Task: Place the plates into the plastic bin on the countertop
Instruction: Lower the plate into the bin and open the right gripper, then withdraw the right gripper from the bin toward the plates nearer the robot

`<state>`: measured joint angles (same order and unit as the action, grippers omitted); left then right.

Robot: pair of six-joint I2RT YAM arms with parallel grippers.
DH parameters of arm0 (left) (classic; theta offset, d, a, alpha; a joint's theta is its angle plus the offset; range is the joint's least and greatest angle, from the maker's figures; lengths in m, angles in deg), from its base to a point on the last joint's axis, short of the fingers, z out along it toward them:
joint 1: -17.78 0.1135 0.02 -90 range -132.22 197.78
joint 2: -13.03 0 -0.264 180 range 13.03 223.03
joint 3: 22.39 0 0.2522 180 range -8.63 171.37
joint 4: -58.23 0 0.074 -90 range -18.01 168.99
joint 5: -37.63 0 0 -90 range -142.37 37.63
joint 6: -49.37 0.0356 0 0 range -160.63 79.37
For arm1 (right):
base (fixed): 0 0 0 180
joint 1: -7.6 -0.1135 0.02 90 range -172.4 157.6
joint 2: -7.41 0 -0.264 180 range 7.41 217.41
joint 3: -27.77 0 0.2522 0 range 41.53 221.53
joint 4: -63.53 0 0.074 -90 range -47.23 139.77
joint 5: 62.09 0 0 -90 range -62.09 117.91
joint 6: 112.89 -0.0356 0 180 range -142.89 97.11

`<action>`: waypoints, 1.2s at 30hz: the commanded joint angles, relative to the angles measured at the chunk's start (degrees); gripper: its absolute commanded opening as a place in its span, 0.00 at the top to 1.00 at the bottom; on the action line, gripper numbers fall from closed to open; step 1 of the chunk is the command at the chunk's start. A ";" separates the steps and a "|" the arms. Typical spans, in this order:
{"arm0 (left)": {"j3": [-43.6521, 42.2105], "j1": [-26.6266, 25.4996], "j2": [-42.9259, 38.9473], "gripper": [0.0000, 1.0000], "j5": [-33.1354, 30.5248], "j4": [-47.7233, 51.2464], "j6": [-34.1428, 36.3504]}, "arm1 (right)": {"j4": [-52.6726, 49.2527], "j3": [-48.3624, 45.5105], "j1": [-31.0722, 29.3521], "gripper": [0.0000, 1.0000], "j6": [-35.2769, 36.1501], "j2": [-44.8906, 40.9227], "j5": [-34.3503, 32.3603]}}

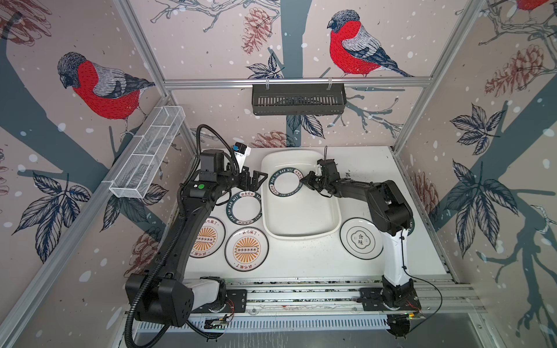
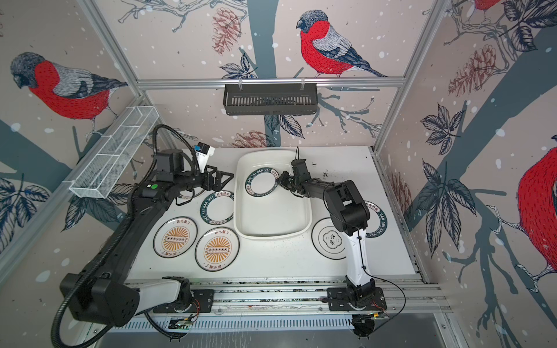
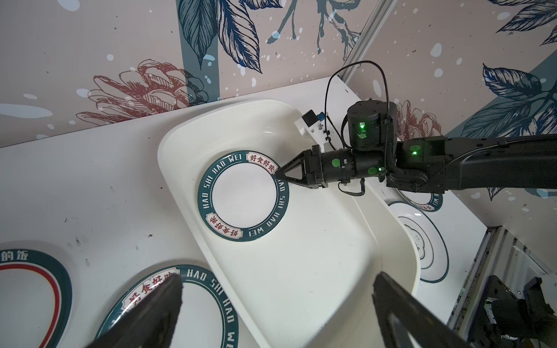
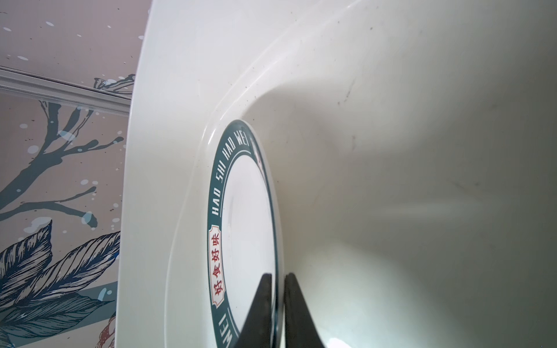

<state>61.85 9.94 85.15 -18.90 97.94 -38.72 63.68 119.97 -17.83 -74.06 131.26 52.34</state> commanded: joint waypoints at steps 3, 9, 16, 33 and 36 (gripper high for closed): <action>-0.26 -0.06 -0.21 0.02 1.28 -1.85 -0.02 | 1.24 0.57 0.34 0.85 -0.34 0.48 -0.25; -0.43 -0.05 0.06 0.02 1.70 -2.01 -0.24 | -1.17 1.52 0.30 0.79 0.87 0.67 -1.37; -0.30 -0.07 -0.02 0.02 1.35 -2.37 -0.15 | -7.48 4.33 0.12 0.67 3.89 0.24 -4.80; 1.74 -0.07 0.48 0.02 -0.67 -0.14 3.15 | -14.12 5.40 -0.05 0.64 9.79 -9.16 -11.71; 2.75 -0.06 0.63 0.02 -1.54 0.92 5.03 | -14.72 1.16 0.37 0.63 11.62 -16.30 -15.46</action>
<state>63.53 9.94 85.61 -19.29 98.05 -36.99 48.95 123.25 -17.70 -65.69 119.81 41.82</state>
